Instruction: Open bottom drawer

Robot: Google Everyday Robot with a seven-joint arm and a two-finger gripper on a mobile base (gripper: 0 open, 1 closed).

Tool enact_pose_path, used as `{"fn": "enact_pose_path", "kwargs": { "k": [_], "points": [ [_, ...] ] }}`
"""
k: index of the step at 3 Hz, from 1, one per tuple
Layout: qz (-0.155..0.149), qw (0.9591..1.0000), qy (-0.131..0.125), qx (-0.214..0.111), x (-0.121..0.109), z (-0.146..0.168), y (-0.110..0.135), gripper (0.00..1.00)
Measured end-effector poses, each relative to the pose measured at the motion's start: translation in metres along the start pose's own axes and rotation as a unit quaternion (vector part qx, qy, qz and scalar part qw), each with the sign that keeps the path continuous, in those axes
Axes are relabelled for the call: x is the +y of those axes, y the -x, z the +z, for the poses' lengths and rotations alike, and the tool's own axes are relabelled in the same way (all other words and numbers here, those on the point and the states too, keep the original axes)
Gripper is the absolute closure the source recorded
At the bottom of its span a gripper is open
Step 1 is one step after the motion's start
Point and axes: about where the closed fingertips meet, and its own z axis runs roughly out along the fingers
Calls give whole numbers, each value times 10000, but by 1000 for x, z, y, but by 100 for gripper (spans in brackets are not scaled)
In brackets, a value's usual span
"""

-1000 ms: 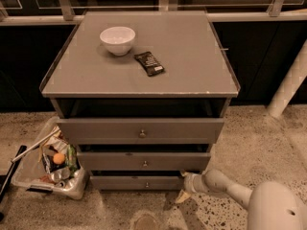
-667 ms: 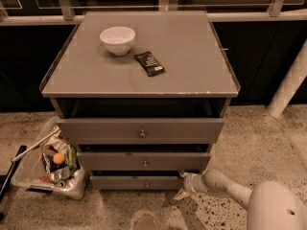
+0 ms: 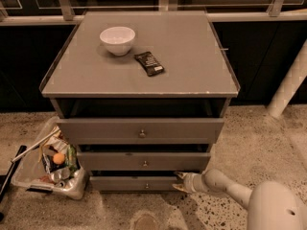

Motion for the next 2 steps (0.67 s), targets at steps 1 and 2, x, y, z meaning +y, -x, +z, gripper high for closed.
{"fn": "enact_pose_path", "kwargs": {
  "k": [1,2],
  "points": [
    [-29,10000,33,-46,0,1,4,87],
    [75,9997,193,-104,23,-12,1,100]
  ]
}}
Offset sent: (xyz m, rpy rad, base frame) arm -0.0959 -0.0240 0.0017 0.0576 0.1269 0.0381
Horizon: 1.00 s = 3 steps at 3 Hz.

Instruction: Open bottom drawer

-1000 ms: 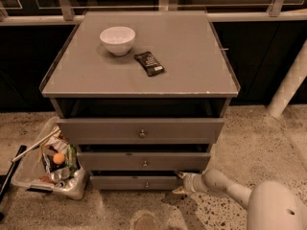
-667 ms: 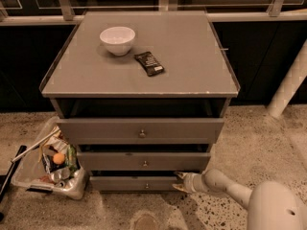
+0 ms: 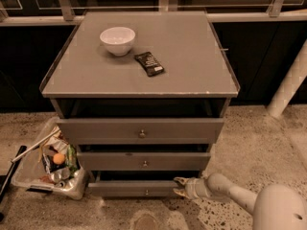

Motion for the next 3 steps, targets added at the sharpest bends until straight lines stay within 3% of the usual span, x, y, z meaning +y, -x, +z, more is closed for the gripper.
{"fn": "enact_pose_path", "kwargs": {
  "k": [1,3],
  "points": [
    [6,10000,3,0,1,-2,1,100],
    [6,10000,3,0,1,-2,1,58]
  ]
}}
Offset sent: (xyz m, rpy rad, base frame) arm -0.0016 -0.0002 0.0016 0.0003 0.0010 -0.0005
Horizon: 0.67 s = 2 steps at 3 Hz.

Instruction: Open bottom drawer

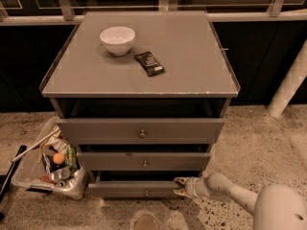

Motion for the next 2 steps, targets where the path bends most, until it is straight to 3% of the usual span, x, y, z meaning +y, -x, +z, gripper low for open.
{"fn": "enact_pose_path", "kwargs": {
  "k": [2],
  "points": [
    [140,9998,122,61,8,12,-10,11]
  ]
}}
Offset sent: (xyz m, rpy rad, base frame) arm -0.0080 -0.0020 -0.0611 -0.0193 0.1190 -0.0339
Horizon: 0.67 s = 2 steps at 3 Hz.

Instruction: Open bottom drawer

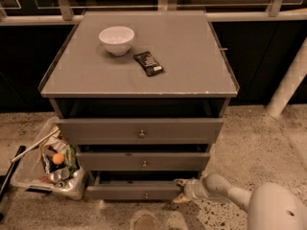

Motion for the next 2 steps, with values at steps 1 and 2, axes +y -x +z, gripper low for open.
{"fn": "enact_pose_path", "kwargs": {
  "k": [1,2],
  "points": [
    [0,10000,0,0,0,-1,1,12],
    [248,9997,43,42,16,3,-12,37]
  ]
}}
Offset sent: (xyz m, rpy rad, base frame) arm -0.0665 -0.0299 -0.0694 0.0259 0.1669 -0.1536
